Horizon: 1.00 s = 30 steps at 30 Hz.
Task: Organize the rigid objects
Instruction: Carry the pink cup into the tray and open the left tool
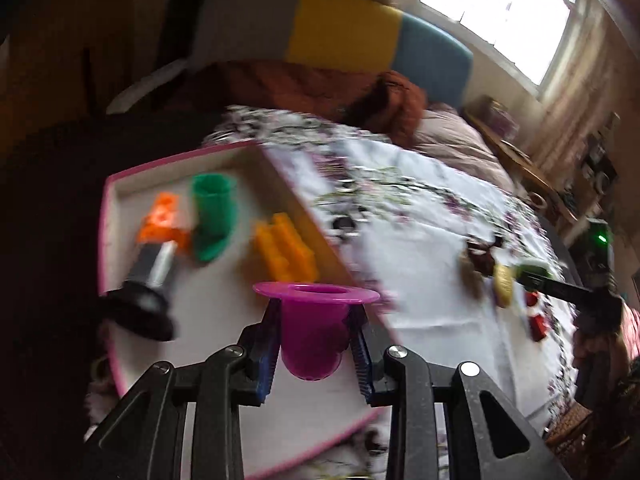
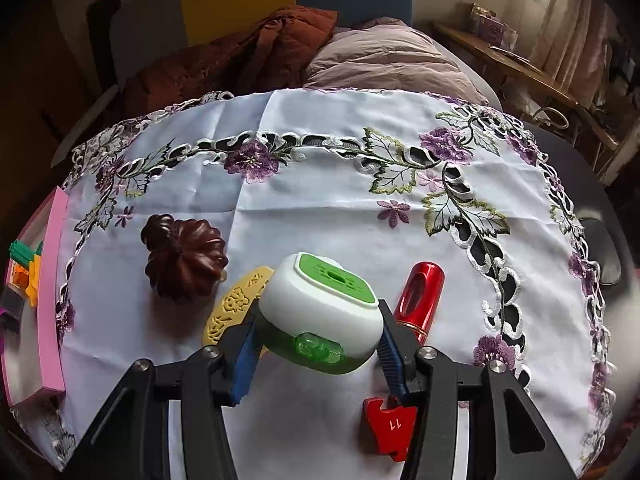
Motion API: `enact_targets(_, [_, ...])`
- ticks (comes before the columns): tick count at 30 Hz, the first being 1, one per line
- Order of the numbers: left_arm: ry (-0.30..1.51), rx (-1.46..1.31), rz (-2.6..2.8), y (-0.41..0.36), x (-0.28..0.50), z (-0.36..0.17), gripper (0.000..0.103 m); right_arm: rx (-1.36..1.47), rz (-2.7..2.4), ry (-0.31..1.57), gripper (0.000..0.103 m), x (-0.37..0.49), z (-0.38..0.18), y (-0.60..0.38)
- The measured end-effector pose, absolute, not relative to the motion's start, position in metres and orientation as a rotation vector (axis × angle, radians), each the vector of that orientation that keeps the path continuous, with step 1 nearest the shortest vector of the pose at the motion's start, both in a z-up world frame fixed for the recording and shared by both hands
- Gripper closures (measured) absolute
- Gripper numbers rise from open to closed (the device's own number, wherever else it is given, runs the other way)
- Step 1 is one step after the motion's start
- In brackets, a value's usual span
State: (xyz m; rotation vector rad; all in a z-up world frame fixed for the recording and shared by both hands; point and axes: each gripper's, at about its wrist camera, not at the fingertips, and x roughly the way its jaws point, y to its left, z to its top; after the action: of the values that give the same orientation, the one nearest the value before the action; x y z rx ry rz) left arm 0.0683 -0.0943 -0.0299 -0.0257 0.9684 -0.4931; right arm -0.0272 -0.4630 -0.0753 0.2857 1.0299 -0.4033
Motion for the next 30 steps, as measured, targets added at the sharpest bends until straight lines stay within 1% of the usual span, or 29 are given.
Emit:
enact_targets(5, [1.028,-0.061,-0.426,-0.071,0.102,-0.058,0.071,0.257,-0.410,1.034,0.050,-0.026,-0.076,-0.459])
enact_targets(12, [1.060,-0.019,-0.432,-0.088,0.126,-0.077,0.071,0.245,-0.426,1.037,0.050,-0.025,-0.077,-0.461])
enact_targets(14, [1.074,-0.014,-0.409,-0.090,0.133,-0.081,0.069,0.246,-0.429,1.036,0.050,-0.026,-0.077,-0.462])
enact_targets(16, [1.069,-0.031,-0.415,-0.089,0.135,-0.079,0.060,0.248,-0.433,1.034,0.050,-0.026,-0.077,-0.462])
enact_targets(21, [1.048,-0.043,-0.404,-0.082,0.124,-0.069,0.055,0.254,-0.446,1.030,0.050,-0.027,-0.077,-0.465])
enact_targets(22, [1.041,-0.036,-0.402,-0.081,0.120,-0.066,0.050,0.252,-0.447,1.027,0.050,-0.027,-0.076,-0.464])
enact_targets(24, [1.022,-0.030,-0.384,-0.078,0.112,-0.060,0.043,0.249,-0.450,1.024,0.050,-0.027,-0.075,-0.464])
enact_targets(30, [0.968,-0.055,-0.341,-0.065,0.087,-0.046,0.043,0.262,-0.460,1.017,0.050,-0.029,-0.074,-0.467])
